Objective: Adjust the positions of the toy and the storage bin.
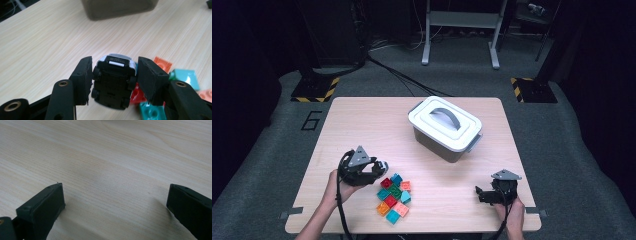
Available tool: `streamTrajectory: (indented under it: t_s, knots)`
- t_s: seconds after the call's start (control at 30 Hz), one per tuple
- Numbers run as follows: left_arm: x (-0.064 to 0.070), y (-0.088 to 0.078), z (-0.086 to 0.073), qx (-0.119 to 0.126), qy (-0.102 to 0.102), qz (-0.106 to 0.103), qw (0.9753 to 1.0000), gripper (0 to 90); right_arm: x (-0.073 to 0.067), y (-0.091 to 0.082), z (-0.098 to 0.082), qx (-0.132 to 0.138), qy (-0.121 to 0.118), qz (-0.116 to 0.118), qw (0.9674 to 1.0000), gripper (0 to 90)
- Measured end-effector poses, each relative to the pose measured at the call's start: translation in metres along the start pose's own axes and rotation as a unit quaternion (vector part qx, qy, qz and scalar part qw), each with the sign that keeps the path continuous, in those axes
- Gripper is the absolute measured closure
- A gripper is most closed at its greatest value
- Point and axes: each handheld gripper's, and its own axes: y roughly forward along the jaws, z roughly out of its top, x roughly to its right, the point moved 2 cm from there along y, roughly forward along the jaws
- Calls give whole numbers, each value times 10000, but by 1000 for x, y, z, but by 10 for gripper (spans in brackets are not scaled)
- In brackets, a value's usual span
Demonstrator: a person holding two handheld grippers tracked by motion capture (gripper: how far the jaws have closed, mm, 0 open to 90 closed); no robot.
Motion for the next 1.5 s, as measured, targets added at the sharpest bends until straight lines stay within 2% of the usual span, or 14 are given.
streamTrajectory:
  t_s: [0.1, 0.27, 0.3, 0.53, 0.73, 0.77, 0.83, 0.9, 1.03, 1.13, 1.17, 1.4, 1.47, 1.5]
  knots:
    - [-6, -4, -18, -40, -222, 54, 9997, 474, 0, 0, 0, 14, -19, -19, 10000, 9]
    - [-9, -2, -33, -257, -309, 43, 9992, 474, 0, 0, 0, -9, 22, -3, 10000, 9]
    - [-9, 1, -38, -270, -385, 44, 9989, 473, 0, 0, 0, -5, 13, -1, 10000, 9]
    - [-7, 11, -49, -495, -363, -85, 9981, 471, 0, 0, 0, 1, 18, 10, 10000, 9]
    - [-6, 13, -50, -450, -375, -124, 9982, 462, 0, 0, 0, -6, 18, 4, 10000, 9]
    - [-7, 11, -50, -481, -362, -169, 9980, 450, 0, 0, 0, -4, 19, 4, 10000, 9]
    - [-7, 9, -51, -366, -479, -144, 9981, 307, 0, 0, 0, -7, 19, 0, 10000, 9]
    - [-9, 5, -52, -240, -573, -125, 9980, 213, 0, 0, 0, -6, 20, 0, 10000, 9]
    - [-14, -7, -58, -86, -702, -11, 9975, 88, 1, 0, 0, -26, 54, 17, 10000, 9]
    - [-20, -13, -66, -86, -722, 235, 9971, 51, 1, 0, 0, -22, 46, 25, 10000, 10]
    - [-22, -14, -70, -104, -774, 251, 9966, 39, 1, 1, 0, -16, 57, 41, 10000, 10]
    - [-32, -11, -102, -299, -845, 769, 9930, 22, 2, 0, 0, -19, 60, 60, 10000, 16]
    - [-36, -10, -111, -388, -930, 813, 9916, 17, 1, 0, 0, -17, 72, 68, 9999, 20]
    - [-39, -8, -118, -350, -1051, 873, 9900, 14, 1, 0, 0, -13, 52, 63, 10000, 24]
